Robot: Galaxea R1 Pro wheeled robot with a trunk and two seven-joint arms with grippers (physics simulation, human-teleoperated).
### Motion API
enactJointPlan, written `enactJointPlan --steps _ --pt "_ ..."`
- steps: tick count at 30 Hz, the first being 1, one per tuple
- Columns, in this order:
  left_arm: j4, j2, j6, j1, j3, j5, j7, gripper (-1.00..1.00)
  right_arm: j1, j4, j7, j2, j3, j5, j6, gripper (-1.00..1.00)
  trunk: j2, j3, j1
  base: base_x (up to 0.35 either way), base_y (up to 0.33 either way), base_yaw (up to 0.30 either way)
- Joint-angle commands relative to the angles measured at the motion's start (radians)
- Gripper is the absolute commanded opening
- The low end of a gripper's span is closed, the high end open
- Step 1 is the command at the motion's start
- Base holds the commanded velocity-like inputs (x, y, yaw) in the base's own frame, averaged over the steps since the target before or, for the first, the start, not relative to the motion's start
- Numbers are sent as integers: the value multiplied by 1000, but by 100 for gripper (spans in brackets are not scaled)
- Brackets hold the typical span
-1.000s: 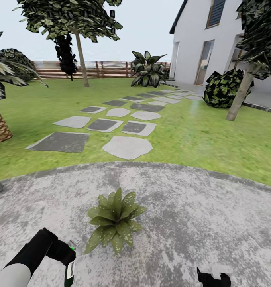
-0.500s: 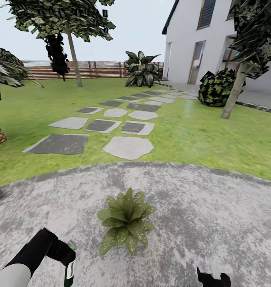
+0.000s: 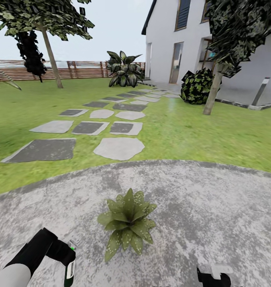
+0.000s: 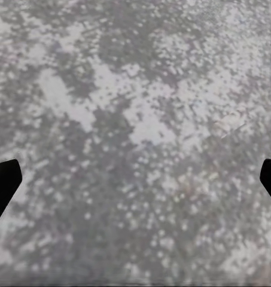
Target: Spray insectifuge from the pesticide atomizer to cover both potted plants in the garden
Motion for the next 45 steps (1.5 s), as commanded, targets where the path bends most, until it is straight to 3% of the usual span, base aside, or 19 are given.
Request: enactJointPlan --steps 1,14,24,45 --pt "-2 -1 7 0 5 -5 -7 -100 -1 1 0 0 -4 1 -4 100 0 -1 0 0 71 -263" --pt "-5 -1 5 0 5 -3 -6 -100 -1 1 0 0 -4 1 -4 100 0 -1 0 -50 37 -263" --pt "-4 -1 8 0 5 -4 -7 -100 -1 1 0 0 -4 1 -4 100 0 -1 0 -207 242 -263" --pt "-3 -2 5 0 9 -5 -4 -100 -1 1 0 0 -4 1 -4 100 0 -1 0 43 272 -263"
